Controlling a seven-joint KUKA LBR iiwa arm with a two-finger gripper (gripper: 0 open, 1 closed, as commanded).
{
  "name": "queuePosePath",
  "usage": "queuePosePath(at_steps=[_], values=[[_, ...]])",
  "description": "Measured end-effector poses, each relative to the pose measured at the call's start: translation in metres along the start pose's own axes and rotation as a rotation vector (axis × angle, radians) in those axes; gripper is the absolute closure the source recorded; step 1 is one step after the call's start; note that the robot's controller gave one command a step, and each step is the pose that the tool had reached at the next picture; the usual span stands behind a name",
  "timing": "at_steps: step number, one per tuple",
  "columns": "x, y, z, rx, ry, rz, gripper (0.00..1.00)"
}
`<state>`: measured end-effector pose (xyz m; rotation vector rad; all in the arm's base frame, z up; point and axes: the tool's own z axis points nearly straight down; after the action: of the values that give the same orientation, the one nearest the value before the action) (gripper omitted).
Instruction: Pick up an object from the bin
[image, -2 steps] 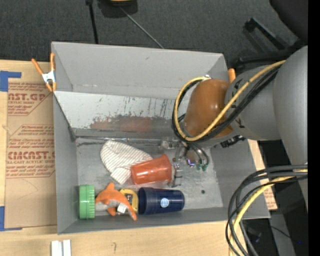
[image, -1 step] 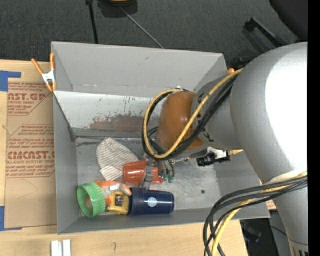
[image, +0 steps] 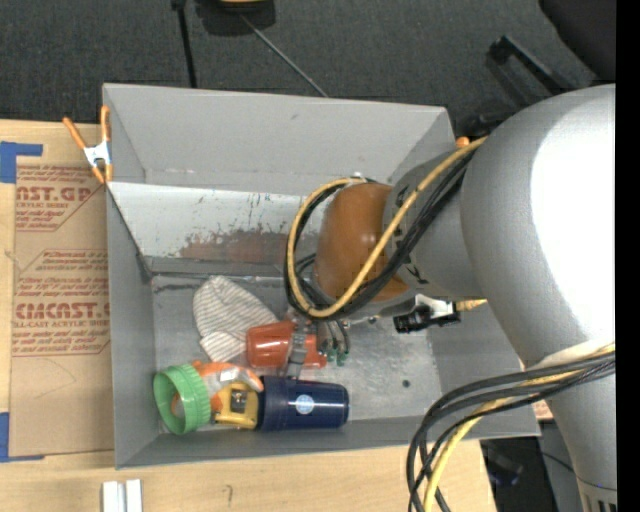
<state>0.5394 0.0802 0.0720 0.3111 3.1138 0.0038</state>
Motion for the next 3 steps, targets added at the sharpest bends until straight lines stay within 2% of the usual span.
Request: queuePosePath(at_steps=[1, 2, 3], values=[[0.006, -0.011, -0.003, -0.008, -0.027, -0.062, 1.00], [-0.030, -0.001, -0.112, 0.003, 0.010, -0.080, 1.00], [-0.029, -0.001, -0.112, 0.003, 0.010, -0.080, 1.00]])
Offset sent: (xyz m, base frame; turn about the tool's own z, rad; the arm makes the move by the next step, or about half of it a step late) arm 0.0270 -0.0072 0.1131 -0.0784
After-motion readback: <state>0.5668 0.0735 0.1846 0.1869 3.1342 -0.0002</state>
